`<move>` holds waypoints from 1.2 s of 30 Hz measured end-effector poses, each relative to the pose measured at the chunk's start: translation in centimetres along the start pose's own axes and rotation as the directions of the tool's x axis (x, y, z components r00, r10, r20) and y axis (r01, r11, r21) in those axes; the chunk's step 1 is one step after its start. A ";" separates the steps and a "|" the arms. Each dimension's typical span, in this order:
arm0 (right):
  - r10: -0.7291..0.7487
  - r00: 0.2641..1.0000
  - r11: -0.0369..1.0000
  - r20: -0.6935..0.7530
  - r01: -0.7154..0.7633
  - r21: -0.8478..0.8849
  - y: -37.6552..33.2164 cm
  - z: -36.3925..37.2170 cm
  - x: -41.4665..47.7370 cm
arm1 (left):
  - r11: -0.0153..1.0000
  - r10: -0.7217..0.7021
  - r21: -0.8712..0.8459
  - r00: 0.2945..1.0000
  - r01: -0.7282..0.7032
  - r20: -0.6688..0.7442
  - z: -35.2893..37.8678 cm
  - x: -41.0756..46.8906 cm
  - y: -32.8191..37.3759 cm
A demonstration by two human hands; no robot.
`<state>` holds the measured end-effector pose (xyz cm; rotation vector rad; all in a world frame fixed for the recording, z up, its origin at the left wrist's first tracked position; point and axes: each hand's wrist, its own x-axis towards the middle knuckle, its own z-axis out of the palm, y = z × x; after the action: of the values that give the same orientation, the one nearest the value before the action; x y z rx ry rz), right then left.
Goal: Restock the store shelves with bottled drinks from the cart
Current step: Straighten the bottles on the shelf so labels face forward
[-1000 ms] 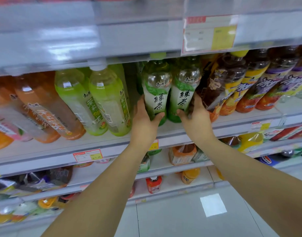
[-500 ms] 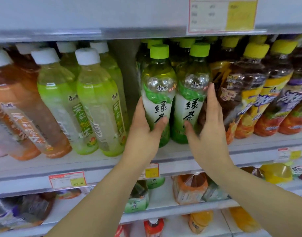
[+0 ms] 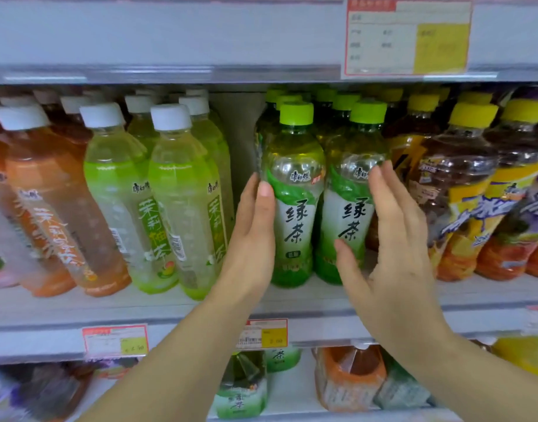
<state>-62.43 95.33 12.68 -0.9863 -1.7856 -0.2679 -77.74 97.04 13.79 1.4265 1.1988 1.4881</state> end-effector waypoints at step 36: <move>-0.196 0.873 0.946 0.447 0.288 -0.147 -0.4 -1.6 3.7 | 0.973 0.225 0.039 0.974 -0.226 0.032 0.1 -0.2 0.7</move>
<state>-62.12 95.89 16.68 -1.0211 -2.3313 -0.4318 -77.60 96.62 14.41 1.6512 1.0858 1.5968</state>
